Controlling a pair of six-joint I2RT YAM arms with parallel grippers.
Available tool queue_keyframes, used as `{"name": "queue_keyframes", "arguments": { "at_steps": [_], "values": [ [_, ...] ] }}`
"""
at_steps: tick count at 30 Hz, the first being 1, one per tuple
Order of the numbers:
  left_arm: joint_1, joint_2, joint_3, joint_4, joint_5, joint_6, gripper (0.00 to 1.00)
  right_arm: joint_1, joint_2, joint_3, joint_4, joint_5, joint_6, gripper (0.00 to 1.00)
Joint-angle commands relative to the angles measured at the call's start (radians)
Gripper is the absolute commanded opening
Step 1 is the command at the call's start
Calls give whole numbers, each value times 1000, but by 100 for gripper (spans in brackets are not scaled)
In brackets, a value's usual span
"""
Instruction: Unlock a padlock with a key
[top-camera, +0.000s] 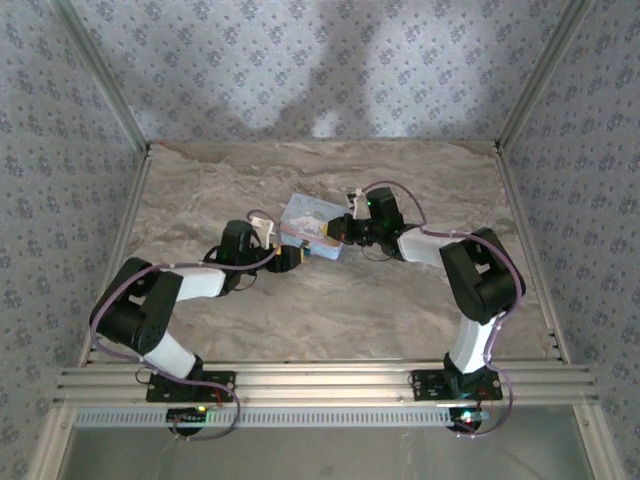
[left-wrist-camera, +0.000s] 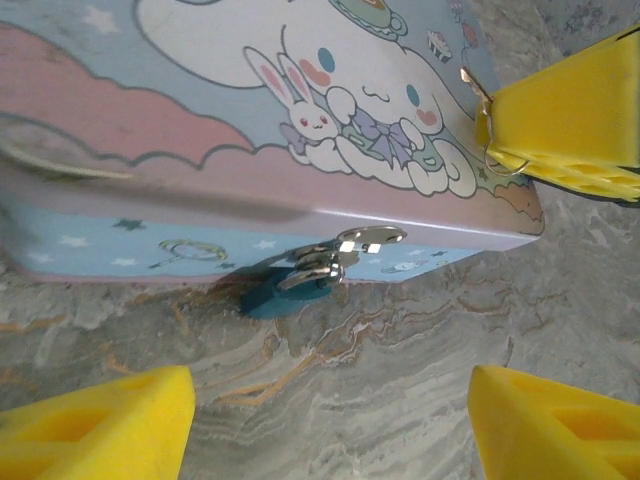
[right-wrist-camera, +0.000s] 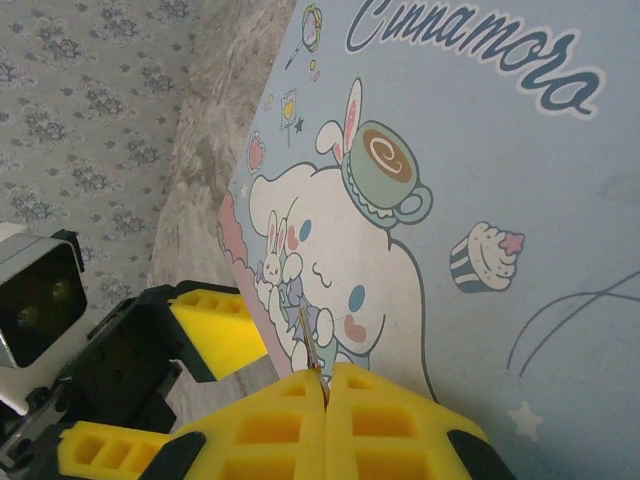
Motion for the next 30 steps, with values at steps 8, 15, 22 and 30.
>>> {"name": "queue_keyframes", "arguments": {
  "at_steps": [8, 15, 22, 30],
  "values": [
    [-46, 87, 59, 81, -51, 99, 70, 3, 8, -39, -79, 2, 5, 0],
    [-60, 143, 85, 95, -48, 108, 66, 2, 4, -40, -85, 5, 2, 0],
    [-61, 179, 101, 107, -58, 104, 64, 4, 4, -38, -86, 5, 1, 0],
    [-67, 220, 122, 118, -56, 101, 62, 3, 6, -32, -91, 6, 1, 0]
  ]
}}
